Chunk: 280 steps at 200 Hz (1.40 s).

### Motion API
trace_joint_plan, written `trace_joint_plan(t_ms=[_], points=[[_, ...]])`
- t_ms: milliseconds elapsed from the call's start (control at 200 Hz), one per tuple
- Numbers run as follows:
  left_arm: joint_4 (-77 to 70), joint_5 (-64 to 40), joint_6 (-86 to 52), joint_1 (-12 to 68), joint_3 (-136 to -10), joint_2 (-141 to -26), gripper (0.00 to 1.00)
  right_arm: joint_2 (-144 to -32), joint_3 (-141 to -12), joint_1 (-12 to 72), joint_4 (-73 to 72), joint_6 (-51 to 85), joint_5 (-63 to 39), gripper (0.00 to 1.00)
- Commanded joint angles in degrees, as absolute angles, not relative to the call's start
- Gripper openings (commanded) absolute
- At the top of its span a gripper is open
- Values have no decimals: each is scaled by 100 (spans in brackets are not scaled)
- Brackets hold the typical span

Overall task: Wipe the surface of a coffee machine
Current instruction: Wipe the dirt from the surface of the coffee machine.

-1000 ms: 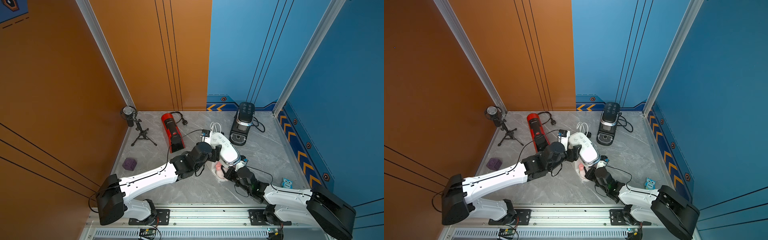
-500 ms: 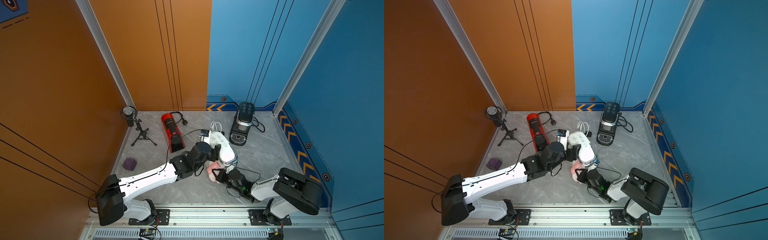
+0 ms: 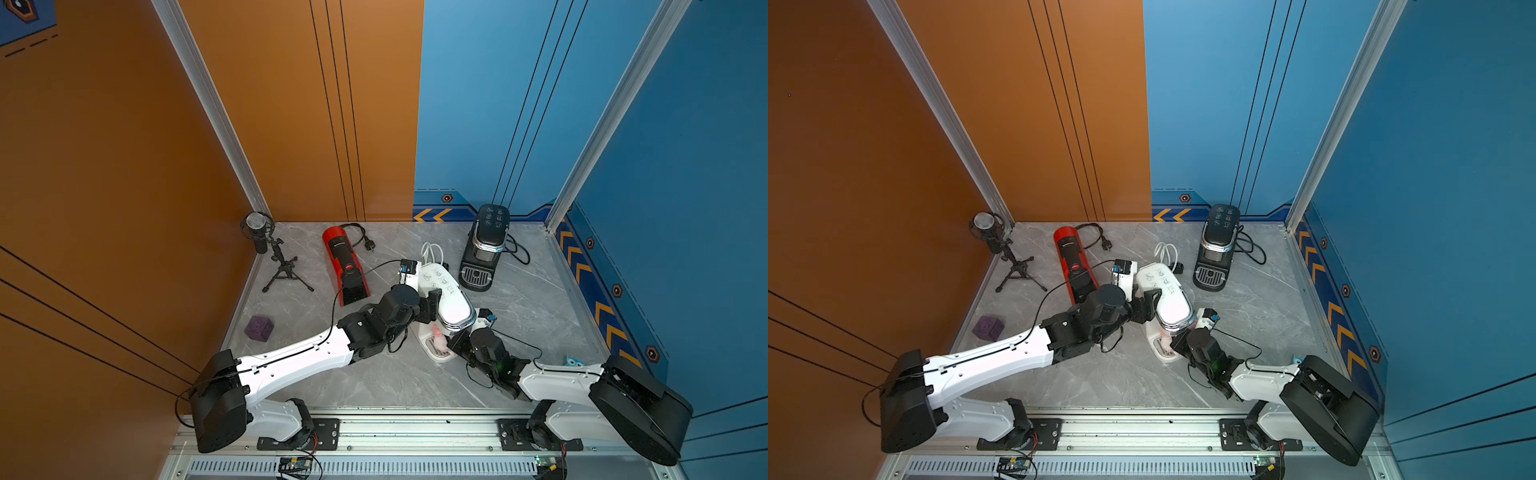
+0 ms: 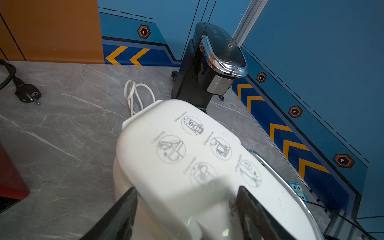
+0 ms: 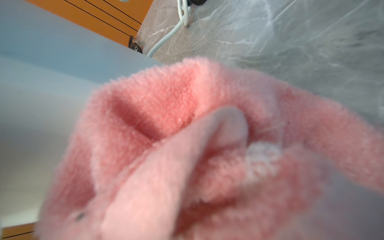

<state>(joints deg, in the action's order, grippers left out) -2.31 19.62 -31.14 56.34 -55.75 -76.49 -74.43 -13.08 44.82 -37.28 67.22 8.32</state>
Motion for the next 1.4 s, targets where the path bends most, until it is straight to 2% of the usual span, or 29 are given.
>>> trace_joint_plan(t_ms=[0, 115, 245, 420, 540, 666, 786, 941, 1231, 1396], points=[[1395, 1701, -2909, 5574, -5072, -7937, 75, -7631, -1484, 4483, -3691, 6893, 1102, 0], [1393, 1696, -2919, 5569, -5035, -7882, 75, -7856, -1698, 5074, -3646, 6926, 1411, 0], [1356, 1699, -2930, 5558, -5001, -7849, 75, -8620, -1748, 5656, -4285, 7274, 1487, 0], [1341, 1699, -2931, 5551, -4981, -7846, 75, -9455, -1535, 5848, -5113, 7744, 1601, 0], [1344, 1697, -2933, 5537, -4930, -7788, 75, -9040, -1418, 5750, -4479, 7690, 1785, 0], [1338, 1696, -2929, 5487, -4874, -7763, 75, -8042, -1323, 5663, -2977, 7666, 2184, 0], [1272, 1677, -2965, 5449, -4798, -7761, 75, -7104, -1141, 5308, -1834, 7585, 2124, 0], [1130, 1620, -3023, 5449, -4734, -7777, 75, -6503, -949, 5011, -1264, 7367, 1989, 0], [1126, 1590, -3038, 5486, -4817, -7875, 74, -6069, -1454, 6516, -990, 7361, 2830, 0], [933, 1581, -3072, 5513, -4837, -7918, 74, -7220, -1729, 6804, -1857, 7418, 2727, 0]])
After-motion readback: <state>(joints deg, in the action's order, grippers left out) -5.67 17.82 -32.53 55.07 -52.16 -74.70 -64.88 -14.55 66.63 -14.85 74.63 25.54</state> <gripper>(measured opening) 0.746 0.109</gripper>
